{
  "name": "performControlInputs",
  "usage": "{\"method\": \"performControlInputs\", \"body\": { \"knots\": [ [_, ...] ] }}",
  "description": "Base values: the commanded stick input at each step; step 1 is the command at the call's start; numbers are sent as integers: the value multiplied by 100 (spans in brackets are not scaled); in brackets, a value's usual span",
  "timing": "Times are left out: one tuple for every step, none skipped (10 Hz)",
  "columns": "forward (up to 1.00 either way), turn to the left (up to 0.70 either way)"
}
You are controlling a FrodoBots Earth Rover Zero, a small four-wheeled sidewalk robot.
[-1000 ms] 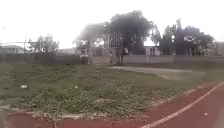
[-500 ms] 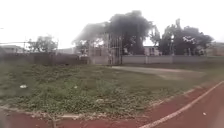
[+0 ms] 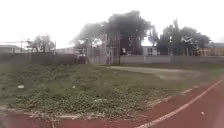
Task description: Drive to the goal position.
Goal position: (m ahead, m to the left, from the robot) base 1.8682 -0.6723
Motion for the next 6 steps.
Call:
{"method": "performControlInputs", "body": {
  "knots": [
    [0, -70],
    [0, -70],
    [0, -70],
    [0, -70],
    [0, -70],
    [0, -70]
  ]
}}
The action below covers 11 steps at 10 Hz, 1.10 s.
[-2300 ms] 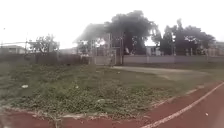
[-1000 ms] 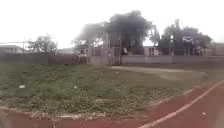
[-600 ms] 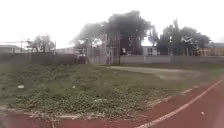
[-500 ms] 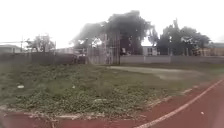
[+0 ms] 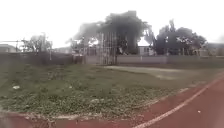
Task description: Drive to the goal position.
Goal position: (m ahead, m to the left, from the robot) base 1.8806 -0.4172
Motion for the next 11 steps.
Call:
{"method": "performControlInputs", "body": {
  "knots": [
    [0, -70],
    [0, -70],
    [0, -70],
    [0, -70],
    [0, -70],
    [0, -70],
    [0, -70],
    [0, -70],
    [0, -70],
    [0, -70],
    [0, -70]
  ]
}}
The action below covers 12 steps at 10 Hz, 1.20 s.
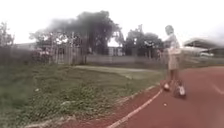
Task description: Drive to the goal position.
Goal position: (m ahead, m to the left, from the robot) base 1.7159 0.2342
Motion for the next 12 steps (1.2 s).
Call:
{"method": "performControlInputs", "body": {
  "knots": [
    [0, -70],
    [0, -70],
    [0, -70],
    [0, -70],
    [0, -70],
    [0, -70],
    [0, -70],
    [0, -70],
    [0, -70],
    [0, -70],
    [0, -70],
    [0, -70]
  ]
}}
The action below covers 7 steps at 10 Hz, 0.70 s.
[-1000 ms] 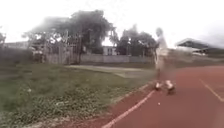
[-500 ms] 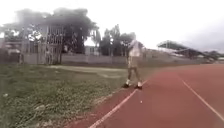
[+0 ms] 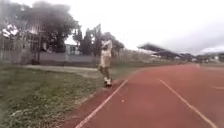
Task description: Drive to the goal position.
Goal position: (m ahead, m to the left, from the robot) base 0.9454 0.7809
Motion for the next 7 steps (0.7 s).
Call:
{"method": "performControlInputs", "body": {
  "knots": [
    [0, -70],
    [0, -70],
    [0, -70],
    [0, -70],
    [0, -70],
    [0, -70],
    [0, -70]
  ]
}}
